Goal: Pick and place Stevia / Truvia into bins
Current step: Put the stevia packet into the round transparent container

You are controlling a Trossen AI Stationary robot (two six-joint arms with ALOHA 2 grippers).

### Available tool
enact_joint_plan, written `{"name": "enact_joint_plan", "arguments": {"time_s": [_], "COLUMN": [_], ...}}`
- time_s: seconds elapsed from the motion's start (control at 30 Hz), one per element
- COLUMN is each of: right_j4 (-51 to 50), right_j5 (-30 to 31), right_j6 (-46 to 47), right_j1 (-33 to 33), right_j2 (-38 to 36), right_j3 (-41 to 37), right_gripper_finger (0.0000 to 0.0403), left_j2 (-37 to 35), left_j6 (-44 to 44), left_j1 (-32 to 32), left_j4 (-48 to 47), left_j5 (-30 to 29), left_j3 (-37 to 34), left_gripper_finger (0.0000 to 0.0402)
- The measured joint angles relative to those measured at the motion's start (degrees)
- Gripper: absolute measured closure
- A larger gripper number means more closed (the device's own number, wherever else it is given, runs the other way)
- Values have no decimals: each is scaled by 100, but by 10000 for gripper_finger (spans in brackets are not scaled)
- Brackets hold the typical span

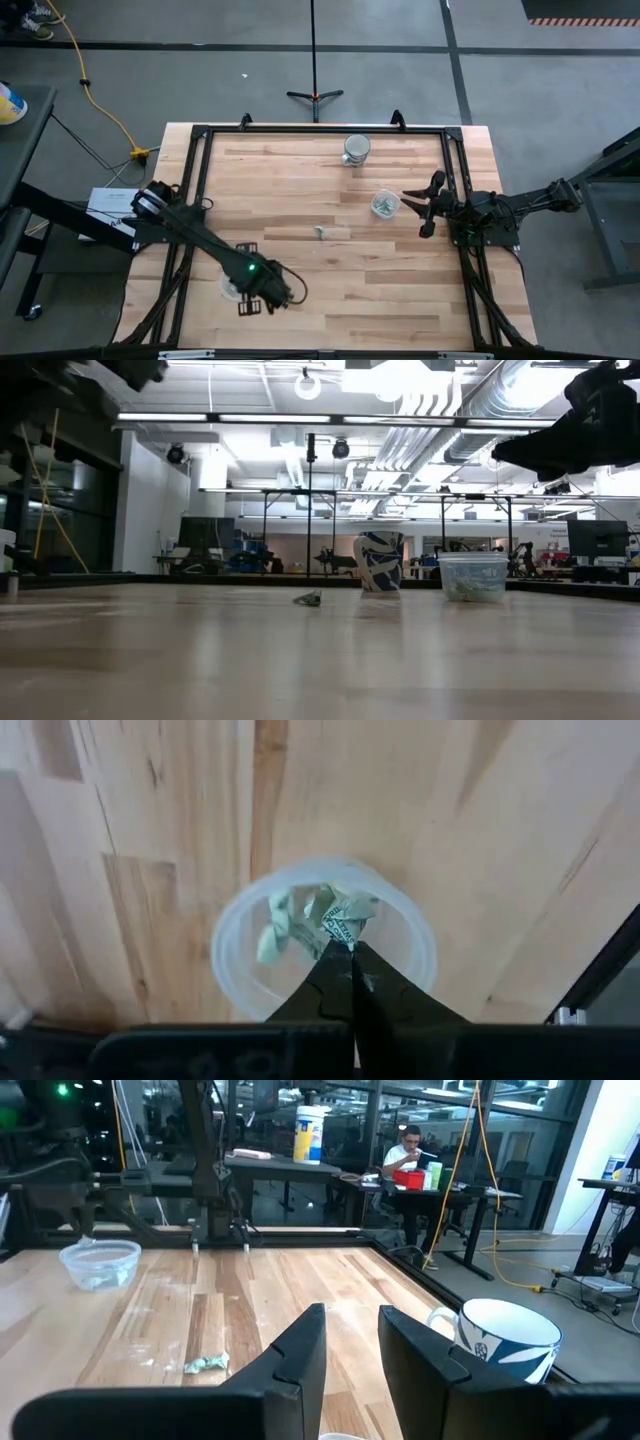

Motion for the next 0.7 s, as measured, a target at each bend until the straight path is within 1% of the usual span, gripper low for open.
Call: {"name": "enact_joint_plan", "arguments": {"time_s": [0.07,0.13,0.2,0.37,0.47,0.5,0.57,0.63,0.7], "right_j4": [58,88,90,91,89,89,90,94,94], "right_j5": [1,1,0,-1,1,0,0,1,-1], "right_j6": [2,2,2,2,2,2,2,2,2], "right_j1": [0,0,0,0,0,0,0,0,0], "right_j2": [0,0,0,0,0,0,0,0,0], "right_j3": [0,0,0,0,0,0,0,0,0], "right_gripper_finger": [315,316,315,315,316,316,316,316,315], "left_j2": [0,0,0,-1,0,-1,-1,-1,-1], "left_j6": [-249,-480,-662,-755,-771,-720,-452,-4,594], "left_j1": [-105,-126,-173,-174,-173,-169,-125,11,276], "left_j4": [24,6,1,-145,-322,-380,-290,93,716], "left_j5": [7,40,-55,-95,-280,-457,-1102,-1794,-2216], "left_j3": [0,0,0,0,0,0,0,0,0], "left_gripper_finger": [375,362,329,238,201,191,177,169,166]}}
